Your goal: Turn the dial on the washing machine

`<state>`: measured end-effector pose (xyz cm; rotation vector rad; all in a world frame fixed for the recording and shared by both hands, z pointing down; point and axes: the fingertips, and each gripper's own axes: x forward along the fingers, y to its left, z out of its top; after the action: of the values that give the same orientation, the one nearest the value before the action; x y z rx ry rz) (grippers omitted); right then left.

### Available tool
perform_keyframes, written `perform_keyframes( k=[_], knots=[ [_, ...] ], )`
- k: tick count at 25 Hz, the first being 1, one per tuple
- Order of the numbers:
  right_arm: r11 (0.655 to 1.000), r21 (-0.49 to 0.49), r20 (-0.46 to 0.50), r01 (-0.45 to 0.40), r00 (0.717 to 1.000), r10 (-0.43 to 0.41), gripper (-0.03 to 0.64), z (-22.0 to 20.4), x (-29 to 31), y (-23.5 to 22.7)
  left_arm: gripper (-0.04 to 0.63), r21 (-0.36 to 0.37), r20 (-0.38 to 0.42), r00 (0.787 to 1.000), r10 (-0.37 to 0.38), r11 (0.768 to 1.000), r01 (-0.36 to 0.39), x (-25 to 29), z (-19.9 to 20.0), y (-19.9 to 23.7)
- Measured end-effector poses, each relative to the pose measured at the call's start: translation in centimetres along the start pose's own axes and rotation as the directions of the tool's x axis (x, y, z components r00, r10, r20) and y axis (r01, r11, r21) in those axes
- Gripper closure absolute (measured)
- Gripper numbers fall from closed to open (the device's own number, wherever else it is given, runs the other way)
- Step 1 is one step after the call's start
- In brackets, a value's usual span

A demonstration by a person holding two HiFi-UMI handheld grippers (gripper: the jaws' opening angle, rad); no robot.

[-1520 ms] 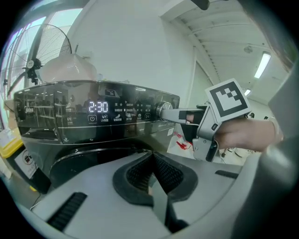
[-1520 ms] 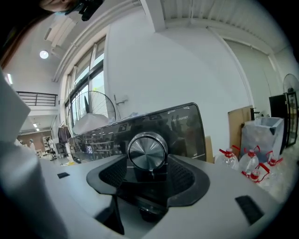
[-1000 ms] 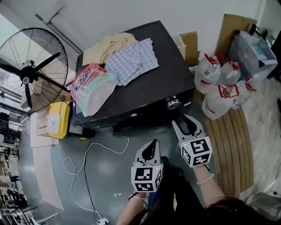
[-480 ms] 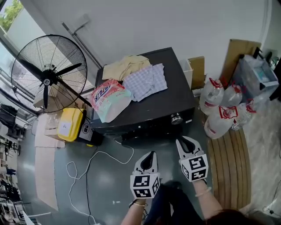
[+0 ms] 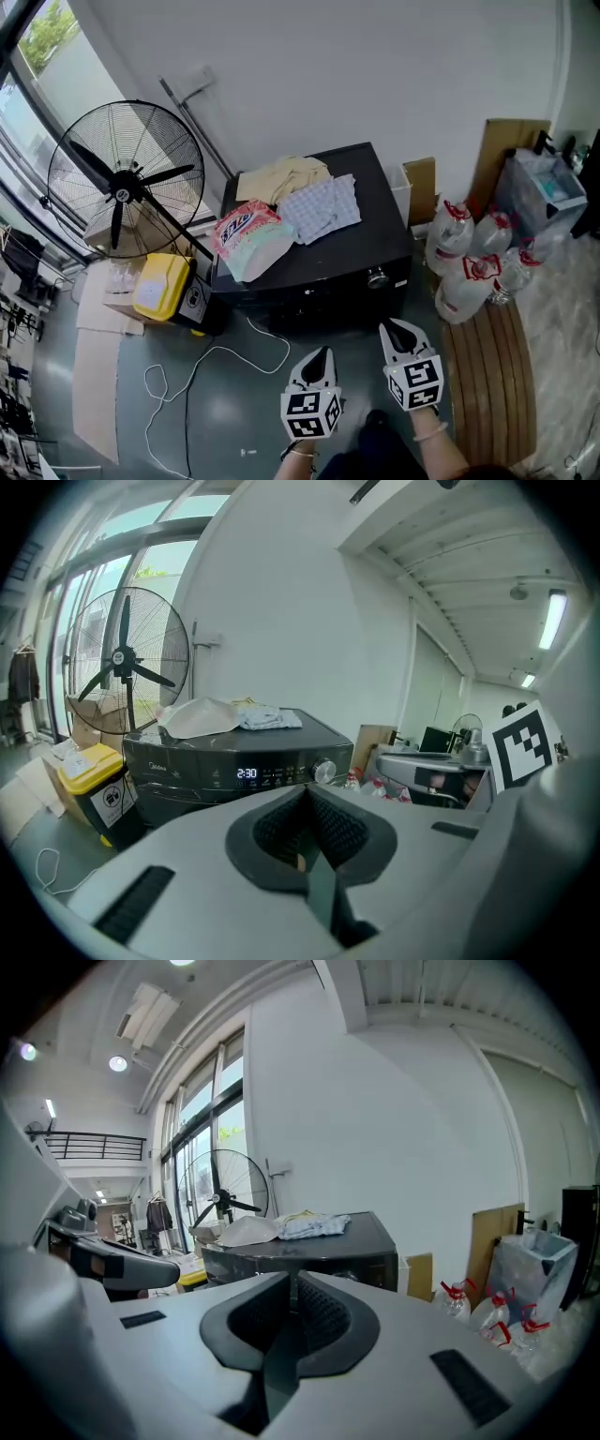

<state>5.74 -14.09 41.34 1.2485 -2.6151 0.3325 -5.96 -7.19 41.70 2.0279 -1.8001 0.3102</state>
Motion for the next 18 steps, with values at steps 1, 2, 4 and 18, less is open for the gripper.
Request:
perform_keyframes(
  k=[1,2,4,18],
  knots=[
    [1.000,-0.001,0.006,0.003,1.000,-0.003,0.567,0.4,-0.5,0.2,0.578,-0.002,0.003,1.000,-0.005,1.000,0.005,-0.4,0.2,-0.2],
    [1.000,-0.003,0.013,0.006,1.000,-0.006,0.572,0.9,-1.0,0.5,0.578,-0.008,0.007,1.000,-0.009,1.000,0.009,-0.8,0.5,-0.3],
    [1.000,-0.010,0.029,0.008,1.000,-0.008,0.579,1.9,-2.0,1.2,0.578,-0.018,0.014,1.000,-0.019,1.000,0.019,-1.8,1.1,-0.5],
    [0.997,-0.081,0.070,0.003,0.998,0.003,0.589,6.2,-8.2,6.2,0.578,0.081,0.098,0.988,-0.118,0.991,0.111,-8.3,5.2,-3.1]
  ],
)
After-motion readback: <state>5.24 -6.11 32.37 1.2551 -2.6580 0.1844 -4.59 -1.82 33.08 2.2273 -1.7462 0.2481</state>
